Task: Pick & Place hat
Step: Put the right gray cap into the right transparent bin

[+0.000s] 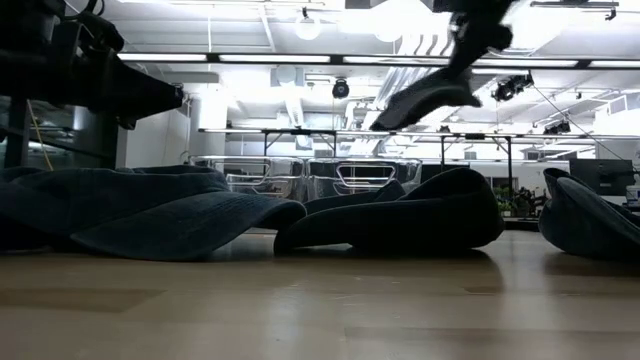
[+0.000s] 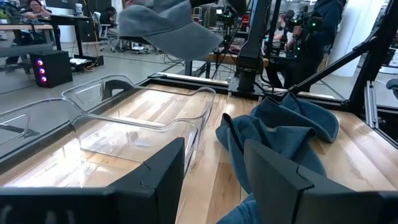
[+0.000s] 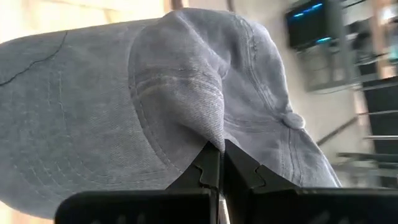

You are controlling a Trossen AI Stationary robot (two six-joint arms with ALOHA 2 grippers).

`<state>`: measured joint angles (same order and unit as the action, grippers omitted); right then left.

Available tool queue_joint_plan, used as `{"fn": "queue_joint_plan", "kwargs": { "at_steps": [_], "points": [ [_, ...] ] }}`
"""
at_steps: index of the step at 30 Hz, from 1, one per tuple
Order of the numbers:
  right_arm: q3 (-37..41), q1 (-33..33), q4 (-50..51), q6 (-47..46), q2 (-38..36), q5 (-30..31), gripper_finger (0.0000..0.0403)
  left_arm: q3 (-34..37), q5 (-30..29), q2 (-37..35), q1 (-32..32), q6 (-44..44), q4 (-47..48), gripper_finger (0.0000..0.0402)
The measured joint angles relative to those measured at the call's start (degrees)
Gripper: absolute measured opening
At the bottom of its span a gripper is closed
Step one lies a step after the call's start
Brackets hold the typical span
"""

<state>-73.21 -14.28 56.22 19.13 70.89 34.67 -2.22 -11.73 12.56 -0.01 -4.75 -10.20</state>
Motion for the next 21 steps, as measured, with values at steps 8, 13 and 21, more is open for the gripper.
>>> {"fn": "queue_joint_plan", "kwargs": {
  "at_steps": [8,13,21],
  "points": [
    [0.02,2.16,-12.89,5.84,8.47,14.45,0.0,0.0,0.02,0.0,0.0,-0.02,0.07,0.0166],
    [0.02,3.05,-20.99,10.24,13.19,17.73,0.0,0.0,0.02,0.0,0.0,-0.04,1.22,0.0166],
    [0.37,3.25,-28.63,11.94,18.99,18.81,0.0,0.0,0.2,0.02,0.0,-0.28,2.69,0.0166]
  ]
}}
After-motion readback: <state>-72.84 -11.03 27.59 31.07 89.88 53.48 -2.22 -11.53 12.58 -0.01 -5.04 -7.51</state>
